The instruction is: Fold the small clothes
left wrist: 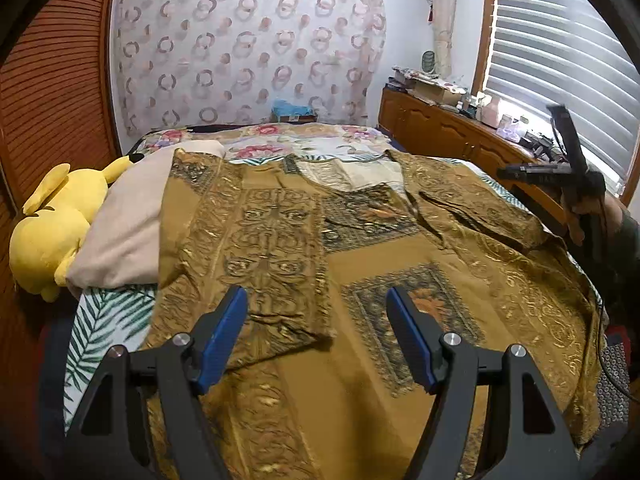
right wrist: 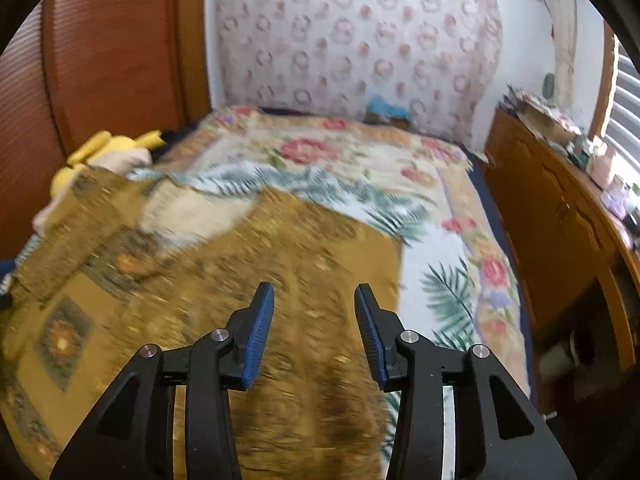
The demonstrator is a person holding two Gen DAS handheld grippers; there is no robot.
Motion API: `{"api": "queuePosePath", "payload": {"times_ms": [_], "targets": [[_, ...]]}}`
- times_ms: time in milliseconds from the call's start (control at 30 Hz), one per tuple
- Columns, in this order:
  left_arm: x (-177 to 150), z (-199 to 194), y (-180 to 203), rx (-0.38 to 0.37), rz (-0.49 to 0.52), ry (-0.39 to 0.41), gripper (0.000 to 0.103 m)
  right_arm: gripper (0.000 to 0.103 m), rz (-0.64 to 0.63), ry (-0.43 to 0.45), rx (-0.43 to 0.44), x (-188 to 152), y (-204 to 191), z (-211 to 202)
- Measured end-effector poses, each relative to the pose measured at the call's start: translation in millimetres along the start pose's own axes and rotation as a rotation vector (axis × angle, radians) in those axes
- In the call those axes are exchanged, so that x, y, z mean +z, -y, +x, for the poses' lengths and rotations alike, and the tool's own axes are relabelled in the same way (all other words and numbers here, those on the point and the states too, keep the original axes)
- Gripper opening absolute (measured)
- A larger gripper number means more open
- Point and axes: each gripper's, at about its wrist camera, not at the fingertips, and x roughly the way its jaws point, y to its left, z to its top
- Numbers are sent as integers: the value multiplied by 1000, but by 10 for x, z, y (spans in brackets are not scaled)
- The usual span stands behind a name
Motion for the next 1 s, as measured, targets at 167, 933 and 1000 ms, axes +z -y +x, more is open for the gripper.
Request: {"api": "queuePosePath", "payload": {"times_ms": [167,933,1000], "targets": [[112,127,-150,27,9,-19,72,42,-10,-119,-26,-124,153,396],[731,672,-888,128,-19,-37,72,0,-43,-102,34,-105,495,442],[767,707,-929,130,-20,-39,72,0,-20,-92,6,-52,656,401]]}}
